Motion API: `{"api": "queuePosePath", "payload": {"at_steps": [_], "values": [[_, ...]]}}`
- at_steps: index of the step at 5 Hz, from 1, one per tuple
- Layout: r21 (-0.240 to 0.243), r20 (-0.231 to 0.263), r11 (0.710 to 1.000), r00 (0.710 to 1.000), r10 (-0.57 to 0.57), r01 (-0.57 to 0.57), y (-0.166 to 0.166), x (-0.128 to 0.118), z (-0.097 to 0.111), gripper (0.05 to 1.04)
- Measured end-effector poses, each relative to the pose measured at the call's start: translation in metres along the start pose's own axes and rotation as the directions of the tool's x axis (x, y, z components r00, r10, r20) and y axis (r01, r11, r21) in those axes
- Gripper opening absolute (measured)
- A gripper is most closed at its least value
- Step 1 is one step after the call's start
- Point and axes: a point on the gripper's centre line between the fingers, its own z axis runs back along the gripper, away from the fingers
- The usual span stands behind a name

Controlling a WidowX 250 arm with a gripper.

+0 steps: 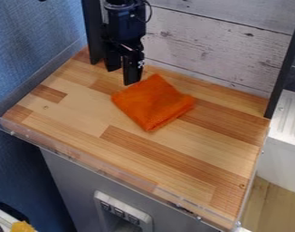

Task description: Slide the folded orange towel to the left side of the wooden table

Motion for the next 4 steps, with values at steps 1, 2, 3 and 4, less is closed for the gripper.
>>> {"api": "queuePosePath", "payload": {"at_steps": [1,2,3,4], "values": [[0.019,0.012,0.994,0.994,-0.112,0.112,-0.010,0.006,-0.011,0.997],[0.045,0.037,0.979,0.979,-0.202,0.200,-0.018,0.011,-0.006,0.999],[0.050,0.055,0.965,0.964,-0.259,0.257,-0.023,0.017,-0.004,0.999],[0.048,0.071,0.952,0.950,-0.305,0.302,-0.029,0.025,-0.001,0.999]]}}
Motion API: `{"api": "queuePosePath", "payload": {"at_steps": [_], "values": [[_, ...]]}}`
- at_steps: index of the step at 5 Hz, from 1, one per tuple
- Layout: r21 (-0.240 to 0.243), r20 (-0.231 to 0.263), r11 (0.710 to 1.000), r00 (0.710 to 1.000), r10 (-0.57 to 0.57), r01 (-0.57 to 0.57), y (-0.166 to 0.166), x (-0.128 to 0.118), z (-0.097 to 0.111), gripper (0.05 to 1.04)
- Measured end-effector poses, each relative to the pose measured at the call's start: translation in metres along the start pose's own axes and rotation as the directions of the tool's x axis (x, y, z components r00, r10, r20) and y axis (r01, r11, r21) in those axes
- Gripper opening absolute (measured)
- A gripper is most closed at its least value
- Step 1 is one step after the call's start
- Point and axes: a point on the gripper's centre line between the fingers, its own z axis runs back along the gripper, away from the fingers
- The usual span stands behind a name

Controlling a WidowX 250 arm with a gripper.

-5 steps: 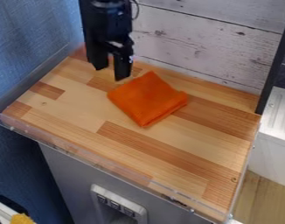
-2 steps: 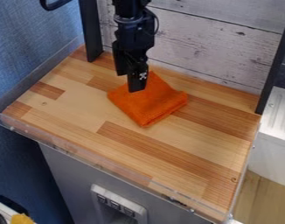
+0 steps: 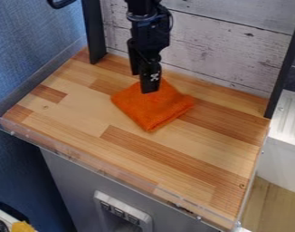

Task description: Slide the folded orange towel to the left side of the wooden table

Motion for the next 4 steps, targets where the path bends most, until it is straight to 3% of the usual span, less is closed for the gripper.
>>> {"api": "queuePosePath", "payload": {"at_steps": [1,3,4], "values": [[-0.011,0.013,0.999,0.999,-0.032,0.032,-0.006,0.007,0.000,0.955],[-0.066,0.008,0.996,0.998,-0.060,0.060,-0.011,0.017,-0.016,0.371],[-0.104,-0.017,0.992,0.997,-0.069,0.067,-0.010,0.019,-0.030,0.157]]}}
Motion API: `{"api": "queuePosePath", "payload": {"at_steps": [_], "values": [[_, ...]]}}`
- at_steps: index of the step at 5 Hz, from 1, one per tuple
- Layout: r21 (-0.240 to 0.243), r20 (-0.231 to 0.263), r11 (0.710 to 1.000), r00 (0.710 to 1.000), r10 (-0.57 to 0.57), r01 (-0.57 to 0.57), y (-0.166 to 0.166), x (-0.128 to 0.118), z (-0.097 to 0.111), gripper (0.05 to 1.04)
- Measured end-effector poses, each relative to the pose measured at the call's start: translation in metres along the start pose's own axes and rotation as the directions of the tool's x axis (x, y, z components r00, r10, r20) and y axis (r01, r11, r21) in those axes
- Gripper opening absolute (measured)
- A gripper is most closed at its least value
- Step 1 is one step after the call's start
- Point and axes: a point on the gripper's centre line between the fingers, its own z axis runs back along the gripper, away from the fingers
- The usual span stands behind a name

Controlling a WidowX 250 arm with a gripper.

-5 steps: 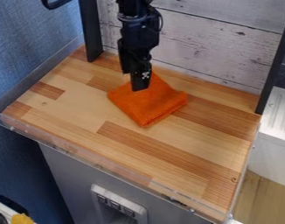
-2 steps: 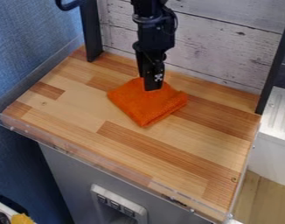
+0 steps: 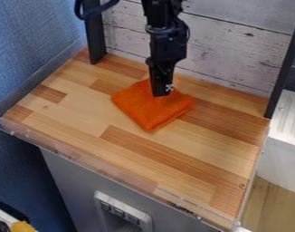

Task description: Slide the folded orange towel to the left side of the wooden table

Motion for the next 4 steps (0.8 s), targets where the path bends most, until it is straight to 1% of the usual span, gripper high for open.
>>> {"api": "queuePosePath", "payload": {"at_steps": [1,2,3,4], "values": [[-0.024,-0.020,1.000,1.000,0.009,-0.009,0.004,0.004,-0.010,0.066],[-0.030,-0.050,1.000,0.999,0.003,-0.005,0.004,0.010,-0.016,0.060],[-0.024,-0.082,1.000,0.997,0.009,-0.011,0.006,0.013,-0.023,0.059],[0.004,-0.109,1.000,0.994,0.023,-0.022,0.007,0.013,-0.025,0.059]]}}
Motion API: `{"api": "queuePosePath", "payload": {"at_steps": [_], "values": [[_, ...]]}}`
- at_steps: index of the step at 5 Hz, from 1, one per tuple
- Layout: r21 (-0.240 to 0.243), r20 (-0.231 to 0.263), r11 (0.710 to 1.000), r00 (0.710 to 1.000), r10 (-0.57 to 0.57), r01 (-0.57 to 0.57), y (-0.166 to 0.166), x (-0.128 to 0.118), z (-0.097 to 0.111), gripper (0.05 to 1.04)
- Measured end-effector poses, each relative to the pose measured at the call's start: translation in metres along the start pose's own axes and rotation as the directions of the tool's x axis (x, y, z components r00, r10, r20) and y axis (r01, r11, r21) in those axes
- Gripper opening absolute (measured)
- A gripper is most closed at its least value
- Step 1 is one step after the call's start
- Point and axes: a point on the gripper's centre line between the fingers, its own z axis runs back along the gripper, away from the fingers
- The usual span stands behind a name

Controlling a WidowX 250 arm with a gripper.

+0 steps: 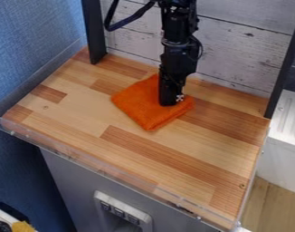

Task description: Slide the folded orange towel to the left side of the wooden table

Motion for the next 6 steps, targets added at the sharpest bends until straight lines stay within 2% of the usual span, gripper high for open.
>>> {"api": "queuePosePath", "payload": {"at_steps": [1,2,3,4,5,6], "values": [[0.035,-0.023,0.998,0.998,0.059,-0.058,0.004,-0.004,-0.001,0.059],[0.070,-0.025,0.983,0.985,0.172,-0.170,0.014,-0.014,-0.004,0.059],[0.099,0.001,0.951,0.956,0.295,-0.293,0.028,-0.031,-0.006,0.059],[0.115,0.044,0.895,0.903,0.428,-0.430,0.042,-0.056,-0.006,0.059],[0.105,0.086,0.843,0.849,0.521,-0.528,0.052,-0.075,-0.007,0.059],[0.076,0.125,0.788,0.790,0.600,-0.611,0.063,-0.089,-0.007,0.059]]}}
